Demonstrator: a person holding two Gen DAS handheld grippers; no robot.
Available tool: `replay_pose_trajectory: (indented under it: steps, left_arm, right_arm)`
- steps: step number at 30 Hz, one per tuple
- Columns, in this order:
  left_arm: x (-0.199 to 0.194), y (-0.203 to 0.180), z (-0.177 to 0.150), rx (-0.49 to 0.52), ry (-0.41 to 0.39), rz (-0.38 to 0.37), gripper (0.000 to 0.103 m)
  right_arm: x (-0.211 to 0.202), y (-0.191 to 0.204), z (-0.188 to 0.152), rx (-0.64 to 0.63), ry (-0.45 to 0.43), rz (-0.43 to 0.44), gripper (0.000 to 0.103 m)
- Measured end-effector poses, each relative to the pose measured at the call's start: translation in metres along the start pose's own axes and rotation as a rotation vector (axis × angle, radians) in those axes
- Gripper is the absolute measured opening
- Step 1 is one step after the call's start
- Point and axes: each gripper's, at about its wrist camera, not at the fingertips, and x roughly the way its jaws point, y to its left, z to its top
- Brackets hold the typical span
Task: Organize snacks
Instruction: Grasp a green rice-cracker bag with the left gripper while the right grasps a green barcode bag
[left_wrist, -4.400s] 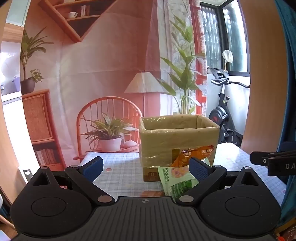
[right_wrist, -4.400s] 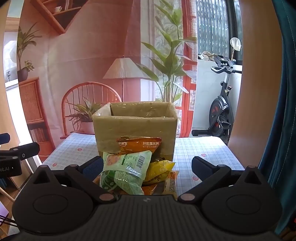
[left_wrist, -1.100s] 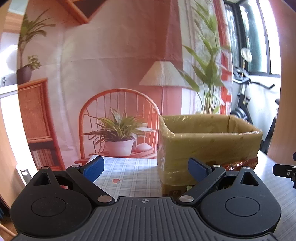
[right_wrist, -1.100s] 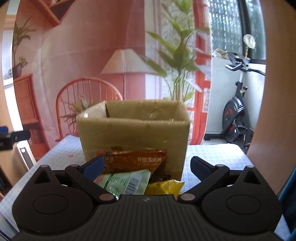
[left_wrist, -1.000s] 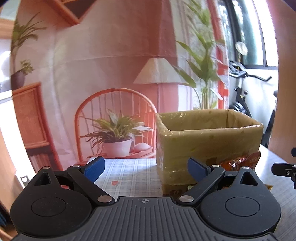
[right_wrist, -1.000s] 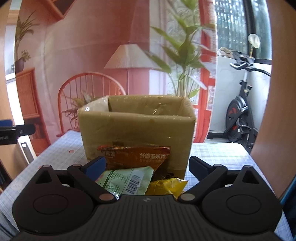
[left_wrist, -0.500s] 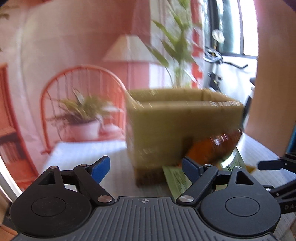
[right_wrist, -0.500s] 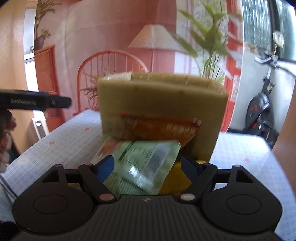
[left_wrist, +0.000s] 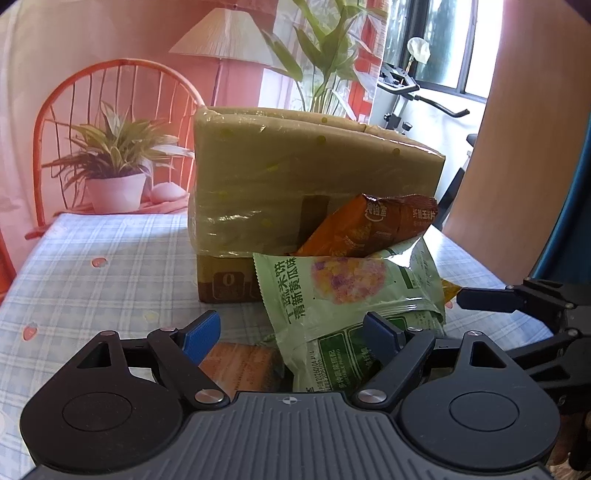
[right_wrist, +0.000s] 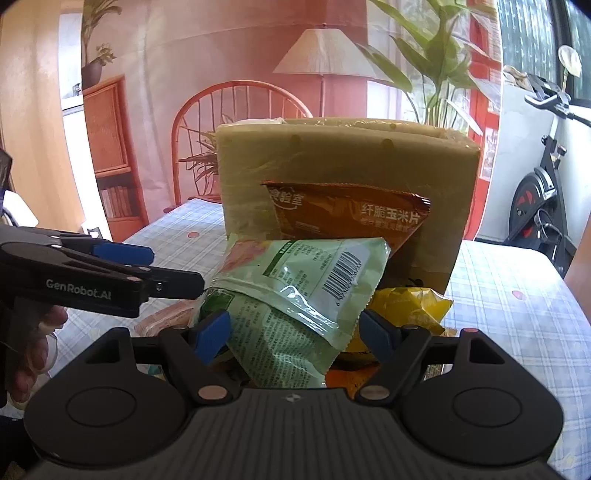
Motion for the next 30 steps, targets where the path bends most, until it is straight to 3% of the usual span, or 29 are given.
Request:
replay_pose_trajectory:
  steps: [13,20,30]
  left_arm:
    - [-0.004,-0.001,-0.004,-0.048,-0.003,-0.044,0.086]
    - [0.0,-0.004,-0.008,-0.056,0.01,-0.094,0.086]
    - [0.01,-0.001,-0.004,-0.089,0.0,-0.119,0.086]
  right_arm:
    - [0.004,0.003,-0.007,-0.034,0.002,-0.007,0.079]
    - [0.002,-0.008,-0.009,-0.001,-0.008,-0.02,0.062]
    - [0.006,-0.01,-0.01,0.02,0.001,-0.025,0.062]
